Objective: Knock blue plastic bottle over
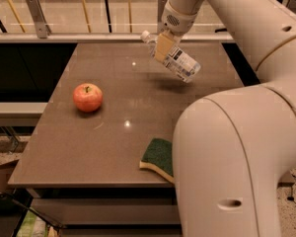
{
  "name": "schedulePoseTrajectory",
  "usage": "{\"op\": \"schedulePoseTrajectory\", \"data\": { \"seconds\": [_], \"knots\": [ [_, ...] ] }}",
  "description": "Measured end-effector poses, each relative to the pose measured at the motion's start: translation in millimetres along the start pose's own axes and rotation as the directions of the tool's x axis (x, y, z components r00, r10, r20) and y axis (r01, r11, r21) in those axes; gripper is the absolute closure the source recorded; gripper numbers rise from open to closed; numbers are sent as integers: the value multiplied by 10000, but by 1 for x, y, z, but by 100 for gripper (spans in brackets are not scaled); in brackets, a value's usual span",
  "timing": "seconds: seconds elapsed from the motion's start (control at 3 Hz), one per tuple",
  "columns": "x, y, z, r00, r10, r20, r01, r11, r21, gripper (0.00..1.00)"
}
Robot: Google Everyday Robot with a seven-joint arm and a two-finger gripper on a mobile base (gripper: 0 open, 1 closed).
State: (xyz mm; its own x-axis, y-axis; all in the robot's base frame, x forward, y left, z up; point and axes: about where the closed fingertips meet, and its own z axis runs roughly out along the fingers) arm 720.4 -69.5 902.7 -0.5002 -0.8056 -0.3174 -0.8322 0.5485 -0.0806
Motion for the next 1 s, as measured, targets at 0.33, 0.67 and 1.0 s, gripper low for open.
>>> {"op": "schedulePoseTrajectory", "data": {
  "seconds": [0.33,0.67,1.0],
  "knots": [
    [0,-1,9,9976,-112,-680,123,9998,167,100],
    [0,-2,19,9913,-245,-1297,285,9992,295,100],
    [-3,-2,32,9848,-436,-1679,493,9983,304,100]
  ]
}}
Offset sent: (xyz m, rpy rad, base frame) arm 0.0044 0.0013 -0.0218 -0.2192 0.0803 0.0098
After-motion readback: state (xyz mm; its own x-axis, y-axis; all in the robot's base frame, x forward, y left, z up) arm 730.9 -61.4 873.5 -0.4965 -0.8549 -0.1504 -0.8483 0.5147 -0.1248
